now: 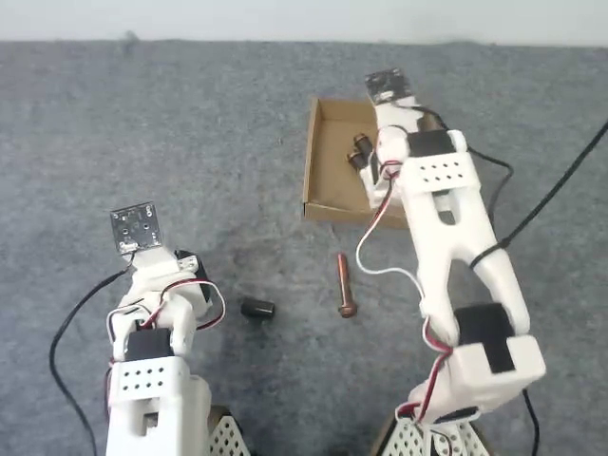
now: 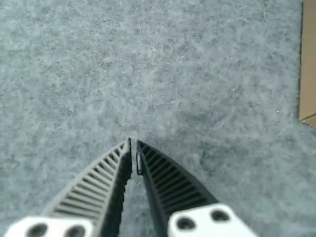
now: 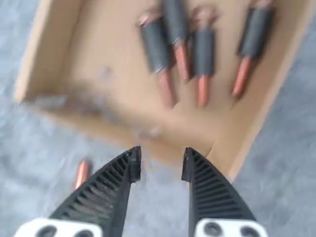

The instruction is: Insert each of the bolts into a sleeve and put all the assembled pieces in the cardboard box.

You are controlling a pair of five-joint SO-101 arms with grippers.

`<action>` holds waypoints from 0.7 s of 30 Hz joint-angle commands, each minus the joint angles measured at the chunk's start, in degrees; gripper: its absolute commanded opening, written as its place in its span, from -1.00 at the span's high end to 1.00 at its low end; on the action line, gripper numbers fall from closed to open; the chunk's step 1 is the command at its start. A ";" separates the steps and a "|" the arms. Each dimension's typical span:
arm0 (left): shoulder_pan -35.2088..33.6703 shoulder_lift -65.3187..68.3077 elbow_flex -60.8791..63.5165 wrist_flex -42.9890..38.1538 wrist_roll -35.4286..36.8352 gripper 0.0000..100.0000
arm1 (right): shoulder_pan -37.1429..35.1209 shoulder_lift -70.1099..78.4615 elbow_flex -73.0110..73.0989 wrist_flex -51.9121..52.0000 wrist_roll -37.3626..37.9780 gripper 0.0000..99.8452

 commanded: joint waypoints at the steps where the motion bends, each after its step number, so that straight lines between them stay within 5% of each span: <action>1: -0.79 -1.32 -0.75 -0.97 -0.53 0.98 | -1.71 -6.81 -2.81 5.76 -0.70 0.76; 13: -9.05 -1.32 -3.03 4.04 -2.55 0.98 | -5.05 -18.42 -2.81 22.11 -0.26 0.75; 21: -17.41 -1.32 -5.14 7.12 -7.21 0.98 | -17.01 -21.85 7.03 21.67 -0.70 0.75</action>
